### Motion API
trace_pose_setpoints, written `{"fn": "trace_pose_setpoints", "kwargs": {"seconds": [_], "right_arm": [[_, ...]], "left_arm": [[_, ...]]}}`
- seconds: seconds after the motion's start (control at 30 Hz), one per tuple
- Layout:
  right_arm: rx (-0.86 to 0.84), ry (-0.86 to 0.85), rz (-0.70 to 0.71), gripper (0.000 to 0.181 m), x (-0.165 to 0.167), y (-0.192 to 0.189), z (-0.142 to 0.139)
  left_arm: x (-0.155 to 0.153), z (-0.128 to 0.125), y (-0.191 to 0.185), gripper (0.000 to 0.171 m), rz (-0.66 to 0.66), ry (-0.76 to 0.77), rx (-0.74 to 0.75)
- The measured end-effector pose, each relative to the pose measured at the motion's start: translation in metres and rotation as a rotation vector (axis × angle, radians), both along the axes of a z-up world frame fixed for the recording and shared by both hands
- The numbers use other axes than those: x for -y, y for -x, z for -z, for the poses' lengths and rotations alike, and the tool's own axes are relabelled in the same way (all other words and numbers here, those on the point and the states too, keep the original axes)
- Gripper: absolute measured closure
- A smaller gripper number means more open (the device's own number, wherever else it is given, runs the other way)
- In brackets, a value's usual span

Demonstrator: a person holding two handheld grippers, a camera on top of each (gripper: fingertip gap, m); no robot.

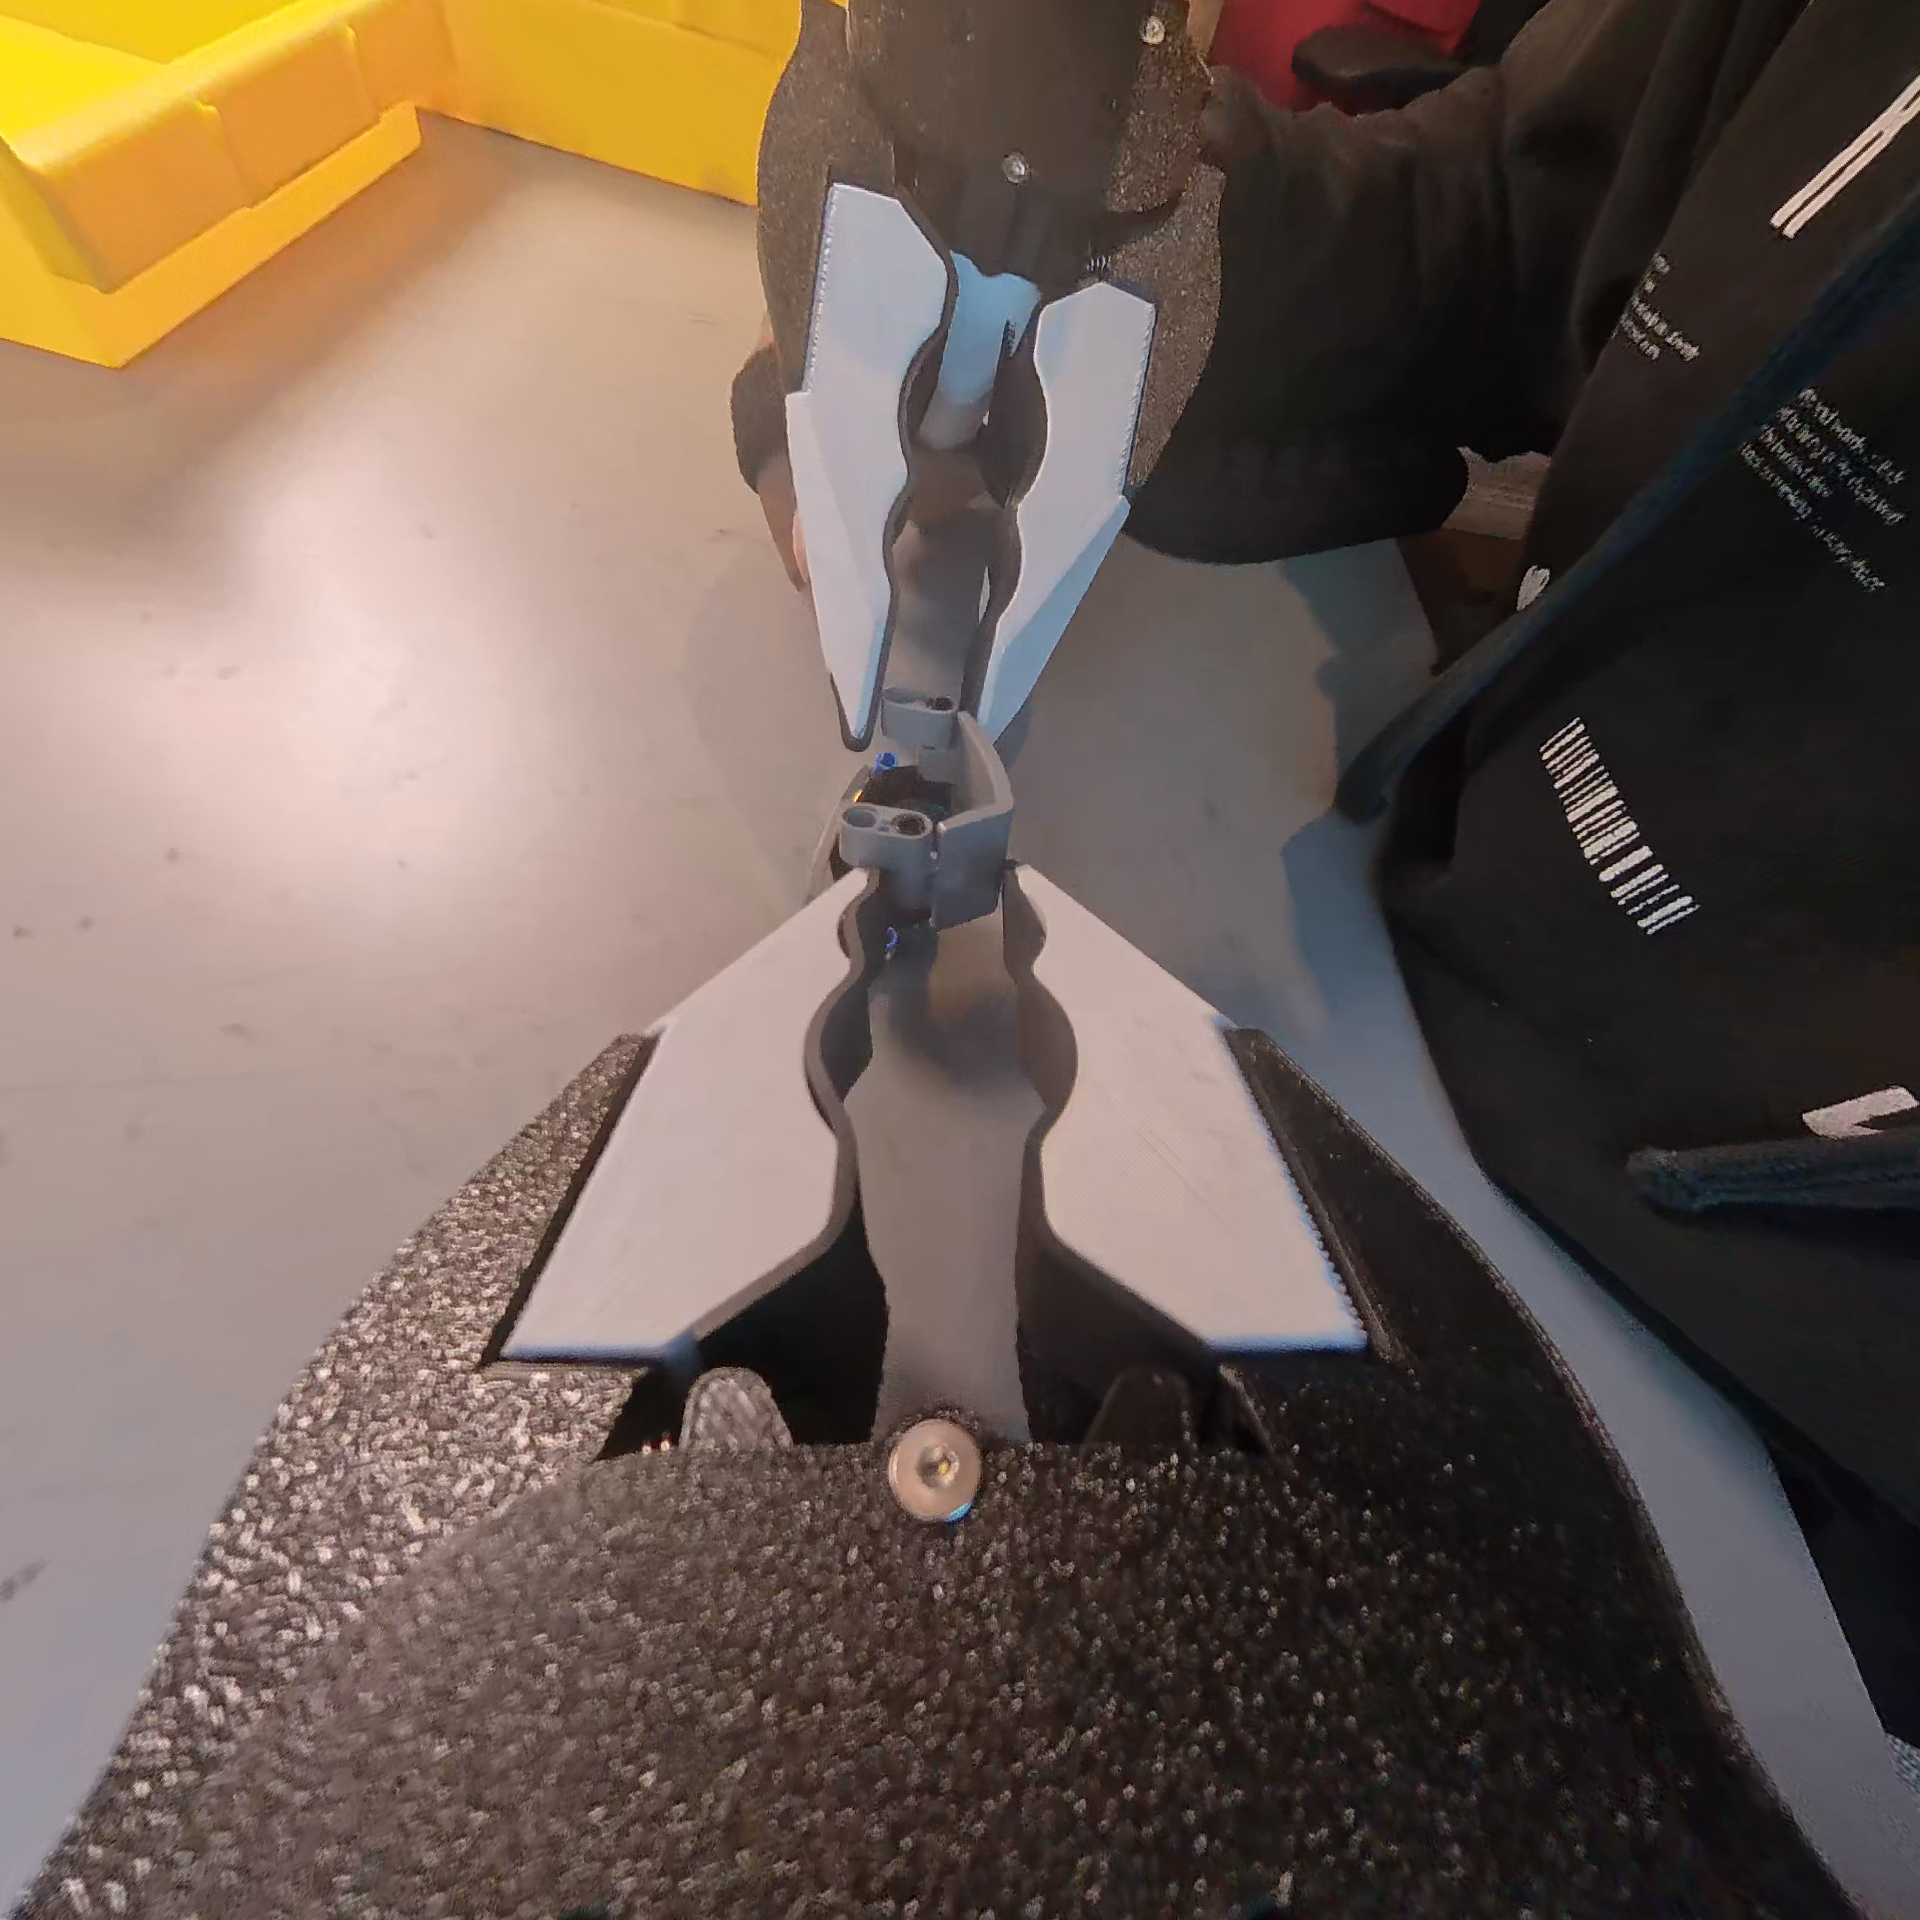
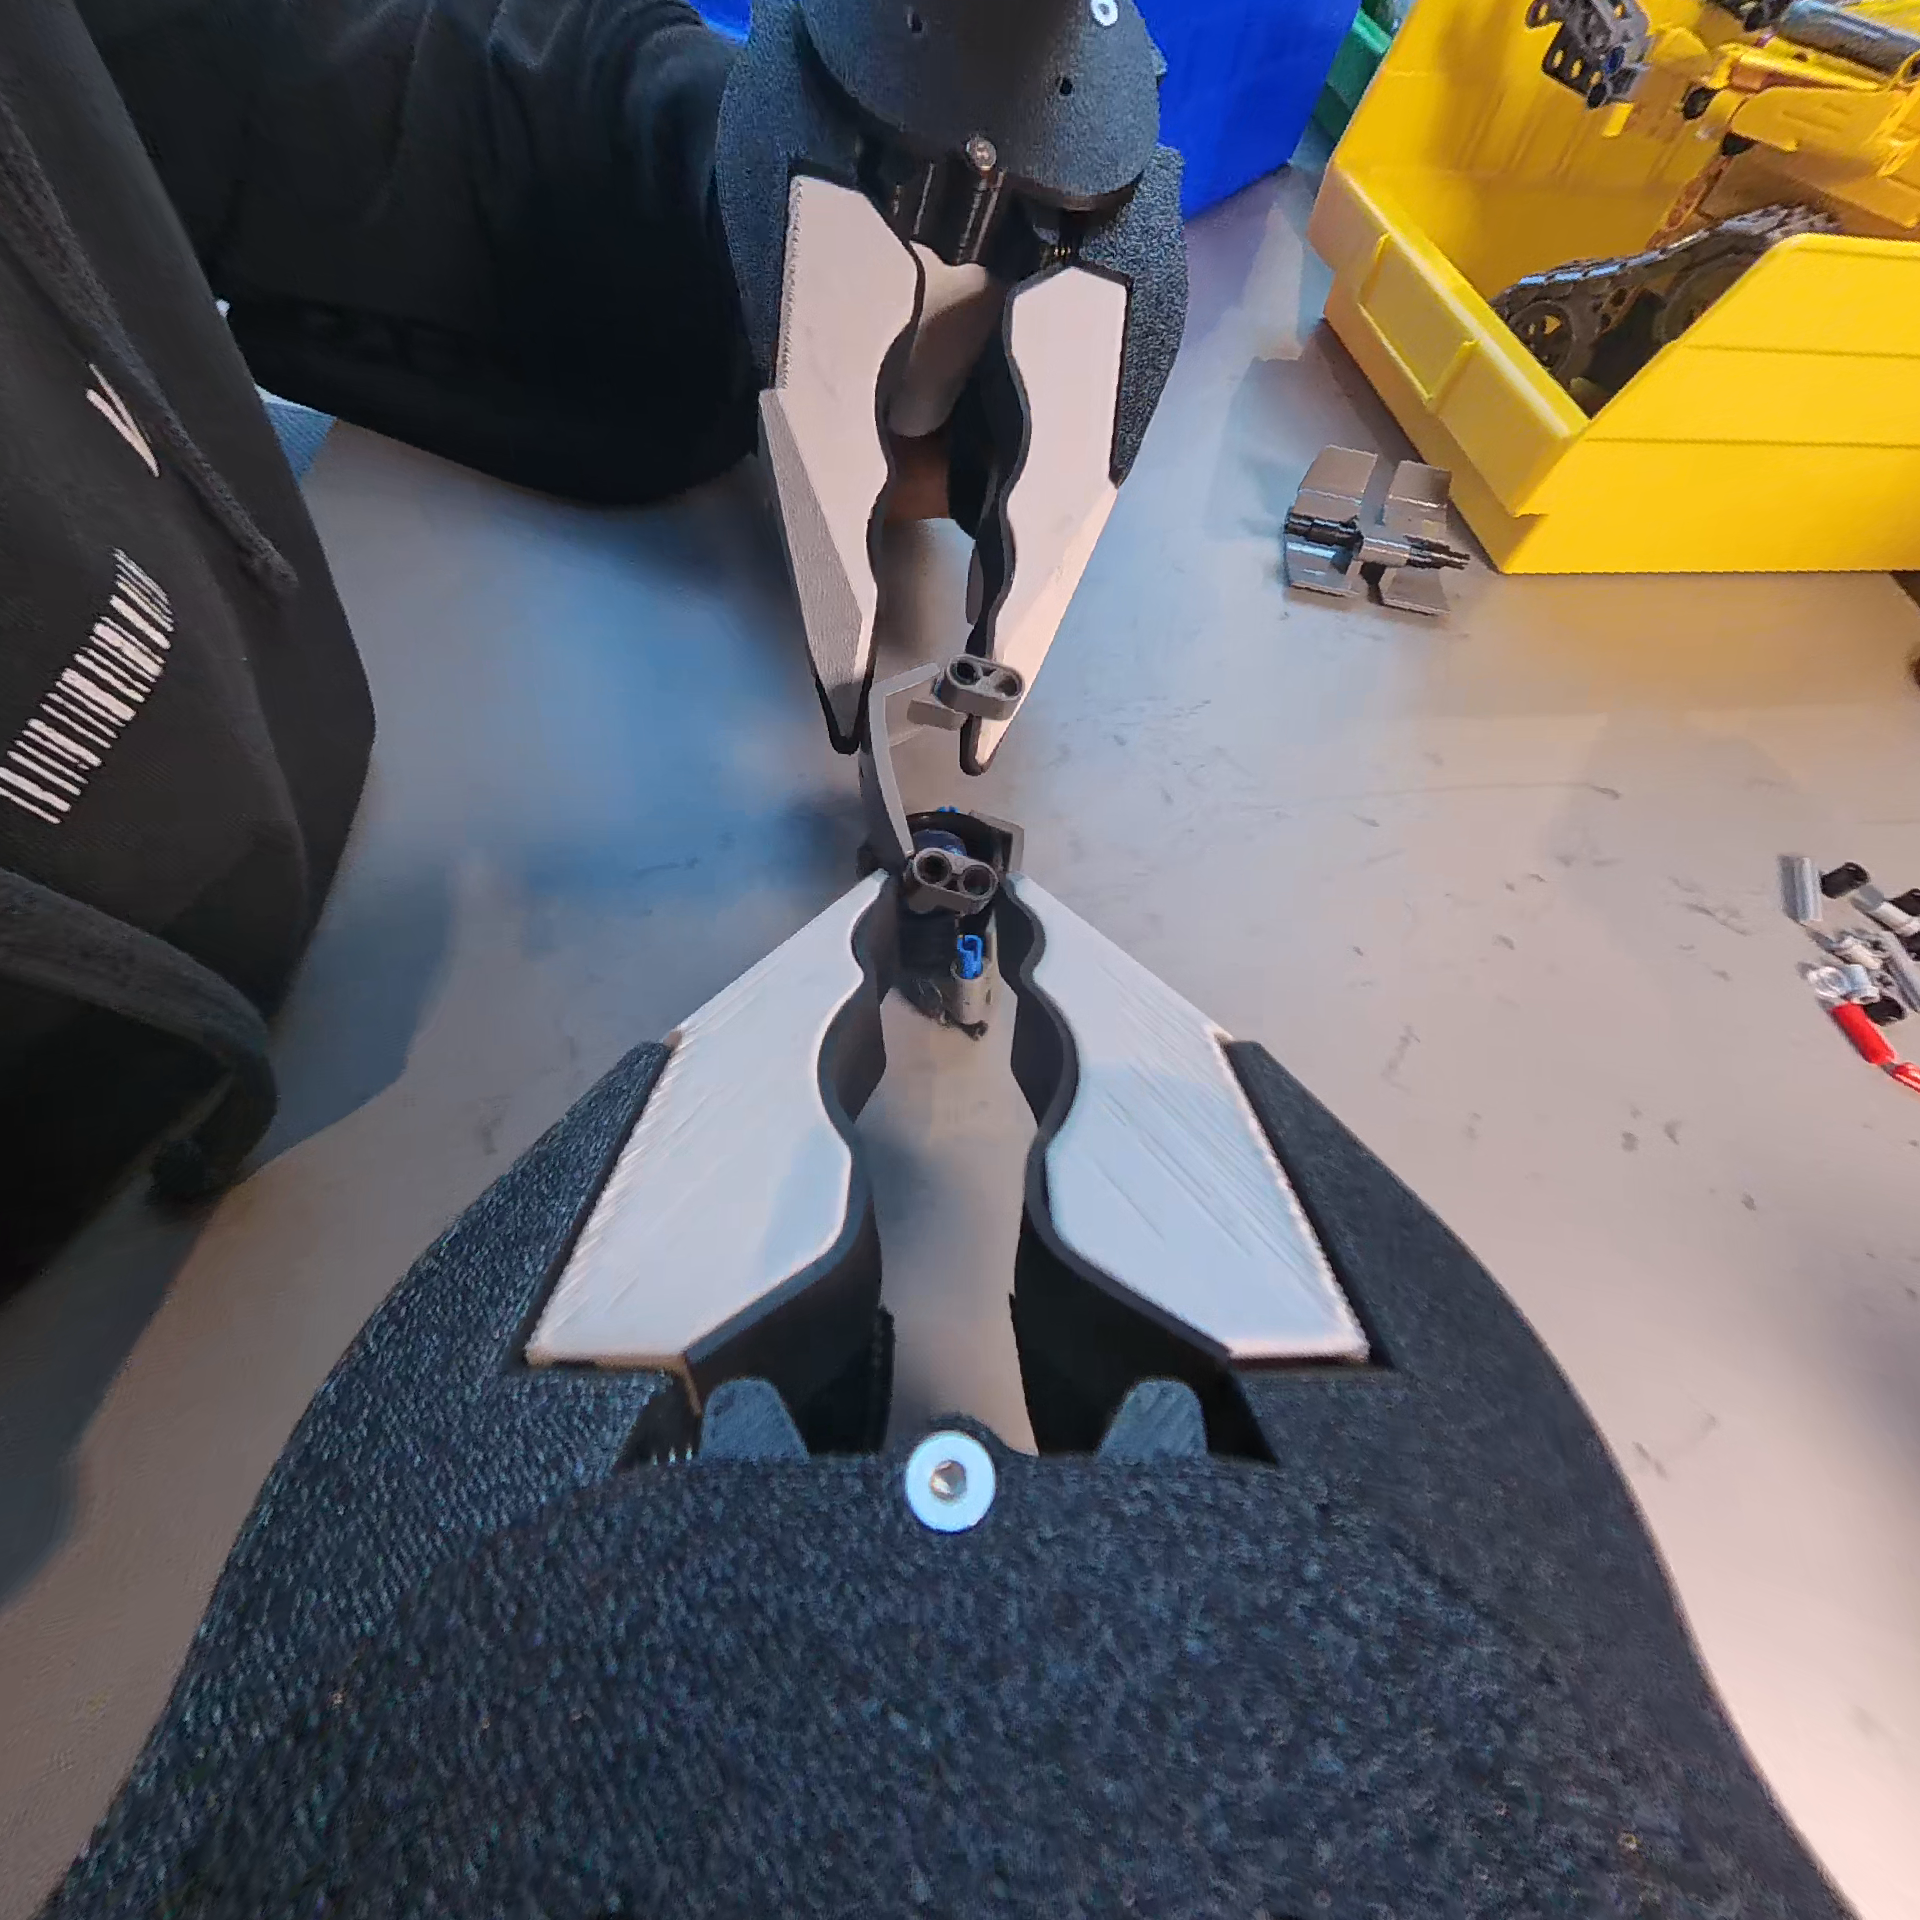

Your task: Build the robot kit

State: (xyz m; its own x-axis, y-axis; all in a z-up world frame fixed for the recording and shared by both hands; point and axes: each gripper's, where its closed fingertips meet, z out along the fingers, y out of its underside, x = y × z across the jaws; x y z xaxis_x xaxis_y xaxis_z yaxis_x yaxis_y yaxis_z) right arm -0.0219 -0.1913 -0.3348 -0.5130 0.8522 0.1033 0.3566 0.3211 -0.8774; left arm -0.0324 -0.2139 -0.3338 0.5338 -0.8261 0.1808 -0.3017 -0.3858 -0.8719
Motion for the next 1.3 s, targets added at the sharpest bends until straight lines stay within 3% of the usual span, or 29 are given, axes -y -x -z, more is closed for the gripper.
{"fn": "trace_pose_setpoints", "kwargs": {"seconds": [0.87,1.1,1.2,1.3], "right_arm": [[0.025,-0.030,-0.047,0.161,0.004,-0.011,0.006],[-0.004,0.008,-0.080,0.161,0.009,-0.014,-0.002],[0.002,0.010,-0.099,0.148,0.004,-0.020,-0.006],[0.020,-0.094,-0.098,0.131,0.003,-0.017,0.004]], "left_arm": [[0.009,0.008,-0.008,0.151,0.046,0.038,-0.048],[0.011,0.001,-0.010,0.151,0.065,-0.029,-0.056],[0.017,-0.004,-0.009,0.151,0.100,-0.042,-0.050],[0.024,-0.014,-0.004,0.151,0.137,-0.077,-0.033]]}}
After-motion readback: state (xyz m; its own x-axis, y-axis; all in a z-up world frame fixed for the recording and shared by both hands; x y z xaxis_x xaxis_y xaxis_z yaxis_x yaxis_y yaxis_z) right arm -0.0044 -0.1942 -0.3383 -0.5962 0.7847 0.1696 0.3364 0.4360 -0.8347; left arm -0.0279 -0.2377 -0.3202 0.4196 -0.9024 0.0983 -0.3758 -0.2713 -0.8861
